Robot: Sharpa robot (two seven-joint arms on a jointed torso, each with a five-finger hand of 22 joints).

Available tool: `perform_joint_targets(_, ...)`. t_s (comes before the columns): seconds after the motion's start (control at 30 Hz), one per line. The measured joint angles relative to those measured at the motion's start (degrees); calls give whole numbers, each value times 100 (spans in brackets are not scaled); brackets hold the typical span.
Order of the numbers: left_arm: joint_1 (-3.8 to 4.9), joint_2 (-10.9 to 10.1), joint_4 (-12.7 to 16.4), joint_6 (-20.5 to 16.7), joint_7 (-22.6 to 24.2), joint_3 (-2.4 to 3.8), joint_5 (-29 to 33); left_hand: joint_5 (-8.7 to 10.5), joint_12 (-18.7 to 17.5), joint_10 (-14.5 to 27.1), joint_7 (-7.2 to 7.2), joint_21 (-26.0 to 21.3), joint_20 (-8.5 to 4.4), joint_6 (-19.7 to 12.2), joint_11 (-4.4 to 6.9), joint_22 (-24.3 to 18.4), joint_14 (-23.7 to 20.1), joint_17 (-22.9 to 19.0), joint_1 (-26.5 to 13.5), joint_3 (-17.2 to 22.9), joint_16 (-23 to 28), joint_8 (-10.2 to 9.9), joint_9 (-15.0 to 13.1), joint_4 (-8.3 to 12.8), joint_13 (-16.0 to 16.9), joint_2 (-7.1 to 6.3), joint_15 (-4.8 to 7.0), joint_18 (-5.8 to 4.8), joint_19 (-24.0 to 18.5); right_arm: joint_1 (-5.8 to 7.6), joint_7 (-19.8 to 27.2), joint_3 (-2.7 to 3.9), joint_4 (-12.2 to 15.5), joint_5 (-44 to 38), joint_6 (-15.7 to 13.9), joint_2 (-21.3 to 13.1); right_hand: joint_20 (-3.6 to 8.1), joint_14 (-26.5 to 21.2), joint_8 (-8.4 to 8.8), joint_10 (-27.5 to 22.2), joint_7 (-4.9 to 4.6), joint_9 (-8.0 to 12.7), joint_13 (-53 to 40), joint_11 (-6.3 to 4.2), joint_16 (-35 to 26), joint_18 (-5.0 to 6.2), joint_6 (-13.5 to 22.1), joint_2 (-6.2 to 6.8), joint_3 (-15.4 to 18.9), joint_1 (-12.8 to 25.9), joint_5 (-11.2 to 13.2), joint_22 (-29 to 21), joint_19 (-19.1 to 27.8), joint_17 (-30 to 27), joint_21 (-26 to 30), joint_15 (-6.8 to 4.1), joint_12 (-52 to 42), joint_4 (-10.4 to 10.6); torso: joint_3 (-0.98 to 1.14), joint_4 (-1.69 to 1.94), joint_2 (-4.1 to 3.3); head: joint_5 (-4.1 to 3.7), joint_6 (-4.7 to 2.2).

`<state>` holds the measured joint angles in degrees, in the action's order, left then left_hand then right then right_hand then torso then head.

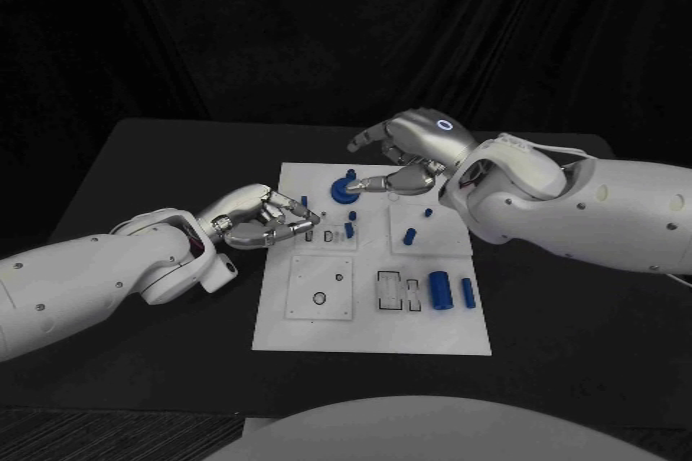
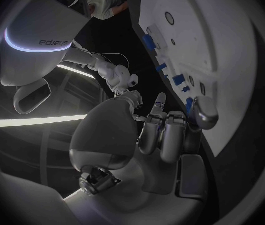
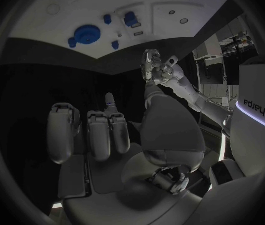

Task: Assemble the parts on the task board

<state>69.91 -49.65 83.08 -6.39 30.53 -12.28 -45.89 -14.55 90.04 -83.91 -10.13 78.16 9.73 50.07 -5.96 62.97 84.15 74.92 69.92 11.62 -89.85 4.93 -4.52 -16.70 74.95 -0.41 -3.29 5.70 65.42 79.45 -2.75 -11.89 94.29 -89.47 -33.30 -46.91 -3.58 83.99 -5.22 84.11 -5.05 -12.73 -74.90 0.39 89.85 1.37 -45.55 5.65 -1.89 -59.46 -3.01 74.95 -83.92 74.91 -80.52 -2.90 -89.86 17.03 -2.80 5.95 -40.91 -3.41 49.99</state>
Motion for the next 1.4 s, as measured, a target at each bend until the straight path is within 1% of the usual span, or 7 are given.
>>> perform_joint_targets(0.07,126,1,30,-104,-56,8,0,183,0,0,10,-17,-9,72,0,16,0,0,-235,-226,0,0,-19,-4,0,31,0,0,37,152,140,0,49,170,-10,-140,0,0,-17,0,-21,25,0,0,0,-1,-21,-492,124,585,-169,0,0,0,0,0,0,-21,3,0,3,-9,0)
perform_joint_targets(0.2,379,57,62,-285,-223,9,0,343,0,0,67,-46,-21,211,0,24,0,0,-374,-493,0,85,-61,-4,0,128,0,0,66,302,298,5,82,489,-11,-338,0,-5,-80,0,-45,50,0,0,0,0,-45,-913,540,1139,-325,0,0,0,0,36,0,-21,13,2,11,-30,0)
perform_joint_targets(0.53,939,339,171,-553,-1191,11,-200,300,0,-12,306,-128,-180,786,217,29,0,-1,-455,-950,0,624,-331,-6,0,303,187,1,119,252,366,0,50,1763,42,-724,12,-5,-563,-20,12,-236,0,-20,0,0,-441,-1452,1369,1232,-278,-1,-12,0,-685,-7,0,-35,79,-59,116,-7,0)
perform_joint_targets(0.67,1080,577,20,-204,-1964,13,-447,369,0,-10,419,-128,-278,1013,343,83,-10,-1,-756,-1214,0,922,-563,-7,0,387,300,0,217,154,303,-1,49,2086,114,-824,22,-5,-806,-20,48,-407,0,-20,0,0,-560,-1557,1523,1126,-341,-1,-22,0,-797,-7,0,-32,119,-79,159,-9,0)
perform_joint_targets(0.97,1309,1502,-530,1563,-4113,12,-867,388,0,-10,780,-287,-537,1742,649,13,0,-1,-1223,-1771,0,1627,-1433,-4,0,706,556,0,188,-86,-144,-5,208,2406,163,-1059,73,-5,-1351,-20,51,-897,0,-20,0,-97,-666,-1799,1865,907,-698,-2,-12,0,-933,-69,0,-46,242,-162,241,28,0)
perform_joint_targets(1.17,1339,2014,-945,2413,-5053,12,-982,490,0,-12,798,-286,-595,1734,687,62,-20,-1,-1187,-1785,0,1618,-1615,-5,0,756,617,0,247,-147,-324,-6,338,2474,149,-1170,73,-5,-1582,-20,55,-1134,0,-20,0,-97,-604,-1770,2008,741,-849,-2,-12,0,-933,-69,0,-42,331,-211,297,58,0)
perform_joint_targets(1.4,1347,2348,-1197,2894,-5712,13,-1044,472,0,-12,799,82,-657,1697,688,776,0,-1,-1065,-1768,0,1548,-1726,12,0,752,637,0,886,-185,-364,-5,469,2494,80,-1306,73,-5,-2199,-20,62,-1710,0,-20,0,-96,-180,-1825,2261,565,-994,-3,-12,0,-933,-69,0,-42,417,-267,337,188,0)
